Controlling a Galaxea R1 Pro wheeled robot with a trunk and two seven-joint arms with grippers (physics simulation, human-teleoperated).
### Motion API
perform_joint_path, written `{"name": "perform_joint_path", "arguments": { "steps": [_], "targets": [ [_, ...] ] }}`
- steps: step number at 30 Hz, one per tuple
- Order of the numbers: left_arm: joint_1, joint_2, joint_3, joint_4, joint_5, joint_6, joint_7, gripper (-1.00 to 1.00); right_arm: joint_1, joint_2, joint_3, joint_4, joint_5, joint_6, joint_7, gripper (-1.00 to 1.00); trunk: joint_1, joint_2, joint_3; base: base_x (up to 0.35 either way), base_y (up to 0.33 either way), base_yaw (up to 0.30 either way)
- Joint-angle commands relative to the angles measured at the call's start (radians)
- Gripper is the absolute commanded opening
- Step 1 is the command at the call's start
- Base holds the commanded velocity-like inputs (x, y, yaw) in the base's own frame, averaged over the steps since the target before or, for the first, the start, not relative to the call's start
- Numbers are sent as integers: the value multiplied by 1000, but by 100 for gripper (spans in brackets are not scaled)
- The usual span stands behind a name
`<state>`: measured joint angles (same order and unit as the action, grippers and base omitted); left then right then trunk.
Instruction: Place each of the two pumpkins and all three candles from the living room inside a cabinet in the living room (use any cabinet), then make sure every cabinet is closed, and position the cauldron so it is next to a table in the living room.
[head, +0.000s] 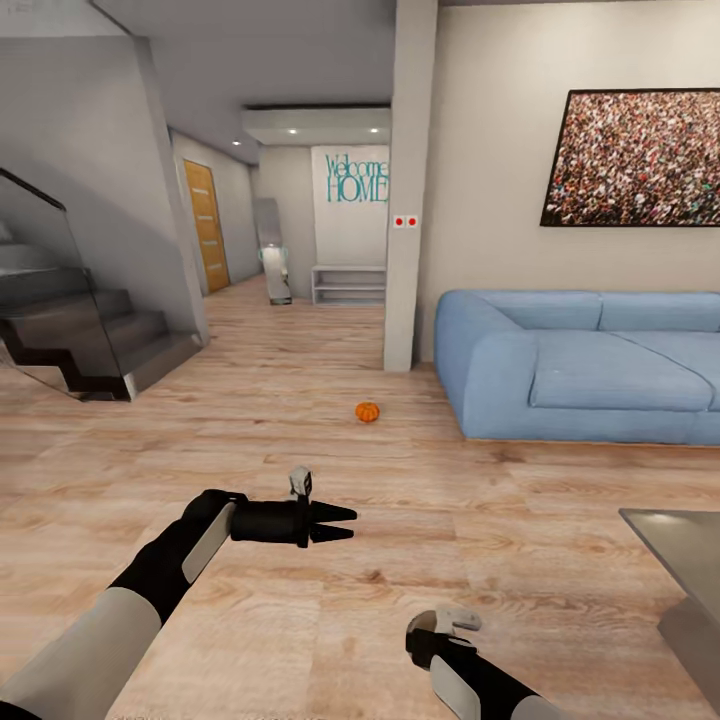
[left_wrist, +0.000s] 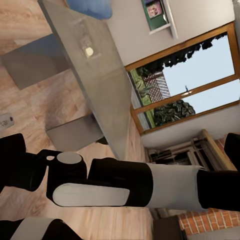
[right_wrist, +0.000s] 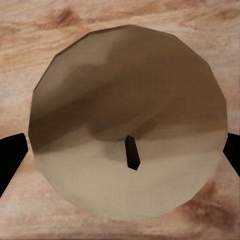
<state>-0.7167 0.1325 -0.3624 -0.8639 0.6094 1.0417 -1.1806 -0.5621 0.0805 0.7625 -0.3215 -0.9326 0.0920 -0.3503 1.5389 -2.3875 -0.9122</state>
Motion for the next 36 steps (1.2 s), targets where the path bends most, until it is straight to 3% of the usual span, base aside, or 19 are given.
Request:
{"name": "perform_joint_path", "arguments": {
  "steps": [1,36],
  "targets": [
    [-1,0,-3,0,3,6,-2,100,-1,-1,8,-2,-3,5,-7,-100,0,0,-1,-1,1,280],
    [0,2,-1,-1,3,6,-4,100,-1,1,8,0,-5,5,-7,-100,0,0,-1,0,0,292]
  ]
}}
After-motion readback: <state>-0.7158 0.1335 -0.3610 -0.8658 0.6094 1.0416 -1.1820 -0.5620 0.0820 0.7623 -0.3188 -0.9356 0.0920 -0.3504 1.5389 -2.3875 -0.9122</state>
